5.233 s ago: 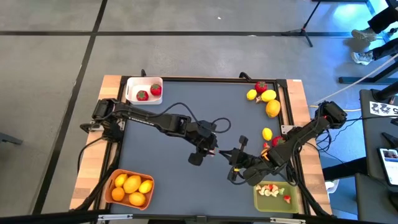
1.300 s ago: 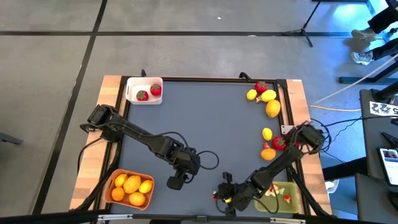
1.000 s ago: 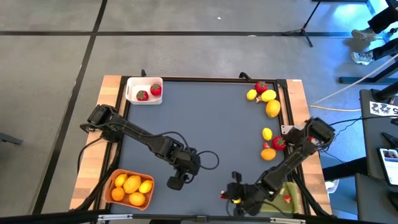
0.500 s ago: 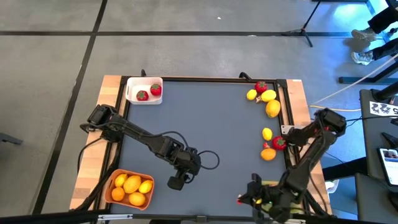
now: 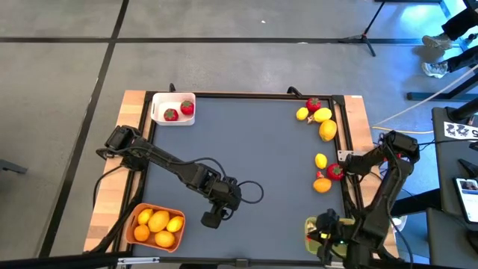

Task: Sort produce into baskets
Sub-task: Put the red mushroom into the yellow bin

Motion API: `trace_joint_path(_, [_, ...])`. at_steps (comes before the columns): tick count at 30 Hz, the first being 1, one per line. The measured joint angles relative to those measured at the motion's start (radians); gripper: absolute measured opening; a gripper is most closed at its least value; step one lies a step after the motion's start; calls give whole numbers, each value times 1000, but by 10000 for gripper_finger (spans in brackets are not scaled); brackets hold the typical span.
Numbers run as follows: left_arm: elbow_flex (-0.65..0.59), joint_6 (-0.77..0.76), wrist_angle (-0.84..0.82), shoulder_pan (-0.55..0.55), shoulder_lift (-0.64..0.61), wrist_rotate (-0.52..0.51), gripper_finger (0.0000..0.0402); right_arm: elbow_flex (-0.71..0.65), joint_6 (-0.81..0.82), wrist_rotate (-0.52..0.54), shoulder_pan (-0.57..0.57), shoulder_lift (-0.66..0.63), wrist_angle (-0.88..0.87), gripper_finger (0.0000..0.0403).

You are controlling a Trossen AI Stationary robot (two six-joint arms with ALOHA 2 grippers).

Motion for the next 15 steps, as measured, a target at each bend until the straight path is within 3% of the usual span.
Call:
trace_joint_path(8, [0, 0, 7, 0, 0, 0, 155, -1, 282, -12, 88, 0, -147, 10])
trace_joint_path(15, [0, 0, 33, 0, 0, -18, 155, -2, 307, -20, 81, 2, -157, 10])
